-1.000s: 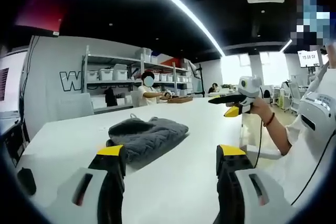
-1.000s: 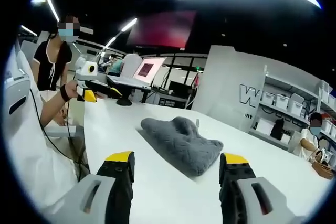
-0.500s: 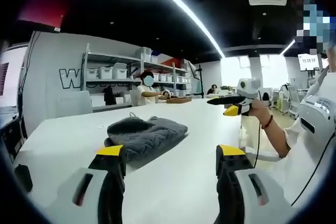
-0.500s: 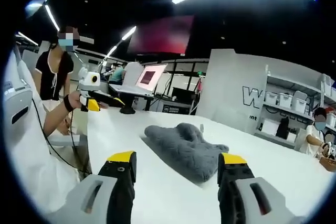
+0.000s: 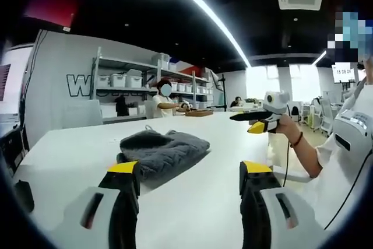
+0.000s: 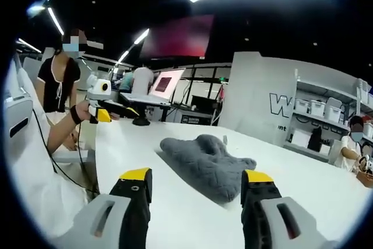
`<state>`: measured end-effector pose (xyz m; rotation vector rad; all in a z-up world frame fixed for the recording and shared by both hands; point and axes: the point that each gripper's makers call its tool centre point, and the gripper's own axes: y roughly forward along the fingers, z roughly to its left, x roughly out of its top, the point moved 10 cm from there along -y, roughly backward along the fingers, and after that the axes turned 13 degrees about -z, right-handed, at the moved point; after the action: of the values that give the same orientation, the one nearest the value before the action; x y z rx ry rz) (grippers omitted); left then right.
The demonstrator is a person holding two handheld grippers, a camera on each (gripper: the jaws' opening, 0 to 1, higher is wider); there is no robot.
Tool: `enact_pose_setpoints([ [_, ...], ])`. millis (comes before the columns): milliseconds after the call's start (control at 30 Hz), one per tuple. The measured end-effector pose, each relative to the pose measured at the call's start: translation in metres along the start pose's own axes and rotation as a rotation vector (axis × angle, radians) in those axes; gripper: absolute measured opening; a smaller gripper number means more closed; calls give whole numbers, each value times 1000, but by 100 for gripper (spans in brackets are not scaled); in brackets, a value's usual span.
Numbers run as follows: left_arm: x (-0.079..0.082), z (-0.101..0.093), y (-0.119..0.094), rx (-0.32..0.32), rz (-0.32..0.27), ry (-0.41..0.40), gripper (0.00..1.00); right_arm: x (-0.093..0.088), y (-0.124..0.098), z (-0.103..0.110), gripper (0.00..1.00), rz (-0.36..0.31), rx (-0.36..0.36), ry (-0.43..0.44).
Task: Open the folded towel by lifting each exposed corner and separating the folded layers until the towel lies flat within the target outline without major curled edges
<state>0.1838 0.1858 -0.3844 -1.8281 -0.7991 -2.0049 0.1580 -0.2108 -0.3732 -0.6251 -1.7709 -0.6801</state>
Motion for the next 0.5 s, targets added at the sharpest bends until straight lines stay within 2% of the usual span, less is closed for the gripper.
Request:
enact_pose_setpoints([
  [500, -1, 5, 1, 11, -9, -17, 67, -4, 6, -2, 59, 6, -1, 18],
])
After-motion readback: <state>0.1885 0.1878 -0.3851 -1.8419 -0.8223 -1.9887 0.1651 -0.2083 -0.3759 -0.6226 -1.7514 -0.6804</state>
